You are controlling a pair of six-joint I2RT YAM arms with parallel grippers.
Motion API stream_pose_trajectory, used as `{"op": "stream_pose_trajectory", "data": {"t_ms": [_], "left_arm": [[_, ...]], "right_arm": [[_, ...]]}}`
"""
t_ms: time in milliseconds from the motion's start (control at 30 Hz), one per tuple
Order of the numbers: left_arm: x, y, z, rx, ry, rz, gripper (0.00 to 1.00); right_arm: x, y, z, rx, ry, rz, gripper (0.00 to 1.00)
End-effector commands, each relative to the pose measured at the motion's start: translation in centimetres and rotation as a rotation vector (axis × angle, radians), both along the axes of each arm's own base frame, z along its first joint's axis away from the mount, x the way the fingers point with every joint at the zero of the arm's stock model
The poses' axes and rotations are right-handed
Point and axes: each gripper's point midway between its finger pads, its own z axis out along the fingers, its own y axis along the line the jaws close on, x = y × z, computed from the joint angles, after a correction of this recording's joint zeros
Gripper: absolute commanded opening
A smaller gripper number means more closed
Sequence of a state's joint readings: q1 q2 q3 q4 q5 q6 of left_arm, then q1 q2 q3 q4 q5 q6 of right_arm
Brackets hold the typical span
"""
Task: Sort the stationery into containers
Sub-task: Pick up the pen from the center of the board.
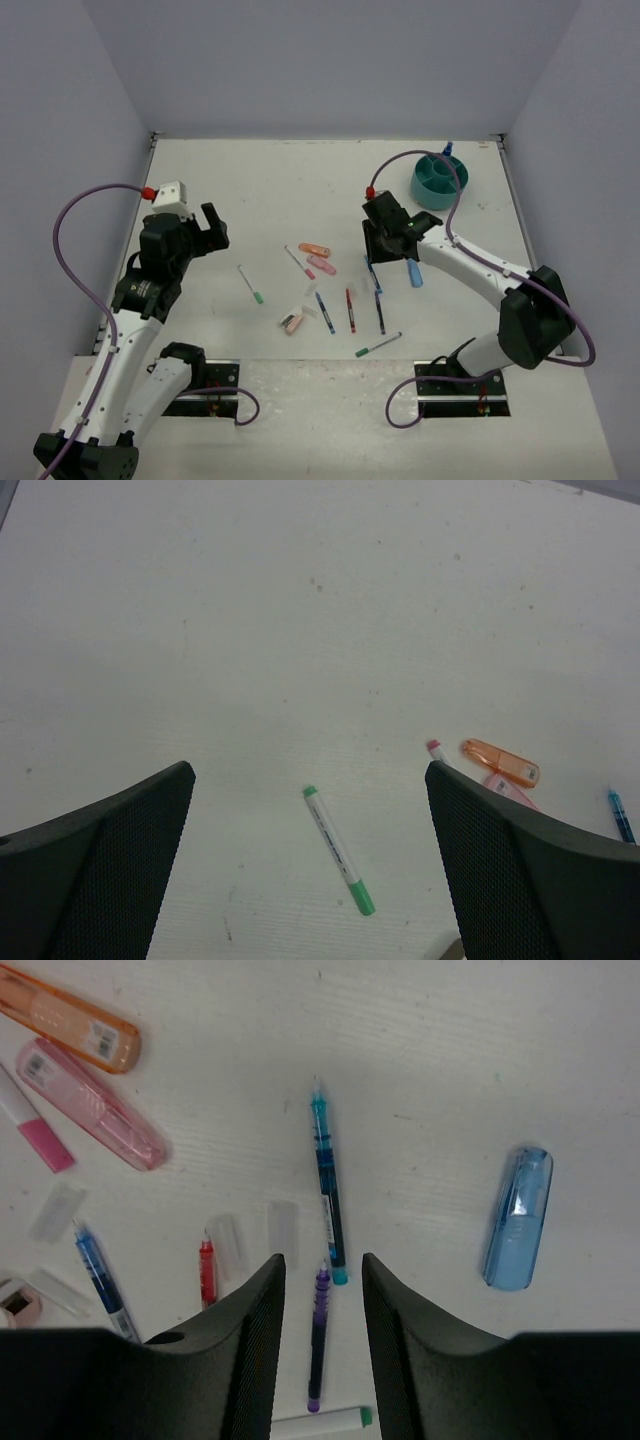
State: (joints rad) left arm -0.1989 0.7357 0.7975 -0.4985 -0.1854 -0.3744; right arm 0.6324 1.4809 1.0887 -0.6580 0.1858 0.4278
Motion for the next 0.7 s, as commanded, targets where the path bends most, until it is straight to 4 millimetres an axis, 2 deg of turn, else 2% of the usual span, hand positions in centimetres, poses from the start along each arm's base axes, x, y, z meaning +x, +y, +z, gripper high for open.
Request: {"op": "stream_pose_trajectory", "data": {"t_ms": [0,100,300,667], "left_arm": [[0.3,-0.6,0.8,-0.005,-0.036,-0.042,1.0],[0.3,-0.7,0.8,-0.005,-0.035,-0.043,1.0],[0.3,-0.8,0.7,-0.005,-0.031,-0.05,1.0],[0.3,-1.0,0.6,-0.006,-0.03,-0.06,1.0]], "right_arm": [[-0.1,1.1,-1.5,0.049,0.022,-0.003,0.38],[0.1,1.0,-2.8,0.014,0.045,-0.001,0.37],[1.4,1.3,-4.1,-0.03,0.067,-0.003,0.32],[1.4,0.4,-7.1,-0.09,0.143,-0.002,0.27]]}}
